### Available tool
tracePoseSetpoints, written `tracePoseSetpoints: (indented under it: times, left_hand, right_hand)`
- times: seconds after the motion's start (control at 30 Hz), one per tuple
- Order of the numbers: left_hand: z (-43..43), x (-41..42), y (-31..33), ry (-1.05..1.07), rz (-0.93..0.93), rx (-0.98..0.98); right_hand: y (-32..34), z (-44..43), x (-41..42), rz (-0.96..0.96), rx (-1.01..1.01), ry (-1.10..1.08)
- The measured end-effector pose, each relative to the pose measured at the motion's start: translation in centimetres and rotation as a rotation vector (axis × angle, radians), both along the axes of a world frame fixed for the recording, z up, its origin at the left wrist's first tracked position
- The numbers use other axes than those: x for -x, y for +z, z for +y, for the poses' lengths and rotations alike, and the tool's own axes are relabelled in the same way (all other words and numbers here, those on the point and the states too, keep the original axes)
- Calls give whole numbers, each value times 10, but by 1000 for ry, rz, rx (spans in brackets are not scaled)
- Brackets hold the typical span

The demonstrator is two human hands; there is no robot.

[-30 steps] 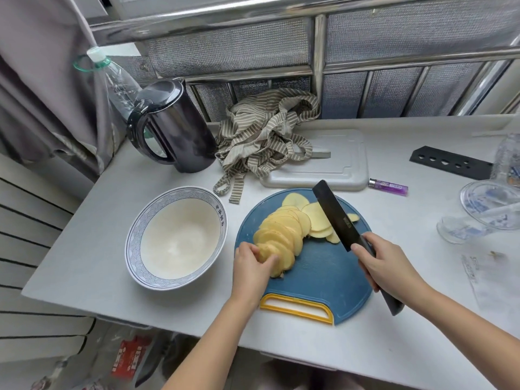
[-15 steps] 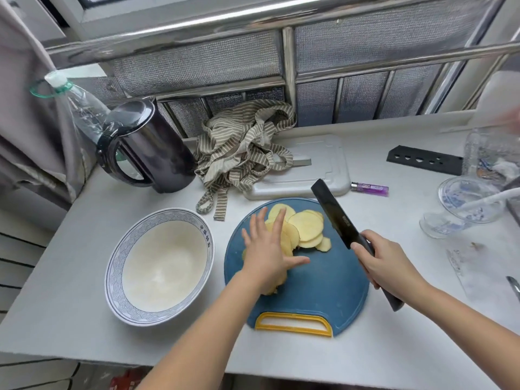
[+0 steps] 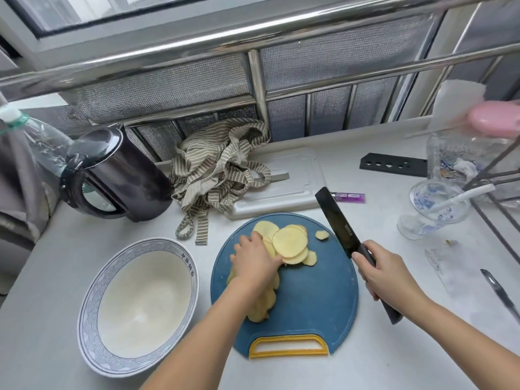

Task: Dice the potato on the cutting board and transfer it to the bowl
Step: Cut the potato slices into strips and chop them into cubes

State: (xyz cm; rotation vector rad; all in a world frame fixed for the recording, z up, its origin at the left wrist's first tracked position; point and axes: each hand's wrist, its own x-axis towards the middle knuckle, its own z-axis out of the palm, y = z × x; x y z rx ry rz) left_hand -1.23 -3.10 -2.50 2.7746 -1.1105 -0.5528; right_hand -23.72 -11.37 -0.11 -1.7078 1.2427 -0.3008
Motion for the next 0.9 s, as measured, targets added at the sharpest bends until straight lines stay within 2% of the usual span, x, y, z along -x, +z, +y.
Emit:
tracePoseSetpoints:
  times: [0.1,0.17,0.23,0.3,0.37,0.5,0.63,0.8,0.9]
  left_hand:
    - [-14,5,4,-178,-83,24]
    - [-30,8,8,-373,-7,17]
    - [-47,8,9,-542,69,-92]
    - [-58,6,7,-668,60,-213]
    - [-61,4,4,-728,31,-254]
    - [-59,-1,-2,-730,14,-140]
    - [-54,-2,-4,-647,19,-39]
    - [-53,-7,-2,-406,41,80]
    - [-54,-16,-2,-264,18,1]
  right_hand:
    - [-3,1,9,12,-3,-30]
    - [-5,3,14,31,-9,-26]
    - [-7,4,17,57,-18,-12]
    - [-10,5,18,89,-18,7]
    - [-13,6,17,122,3,25]
    - [-17,6,15,119,28,27]
    - [-16,4,12,89,11,18]
    - [-14,1,12,83,21,17]
    - [-14,1,12,98,37,30]
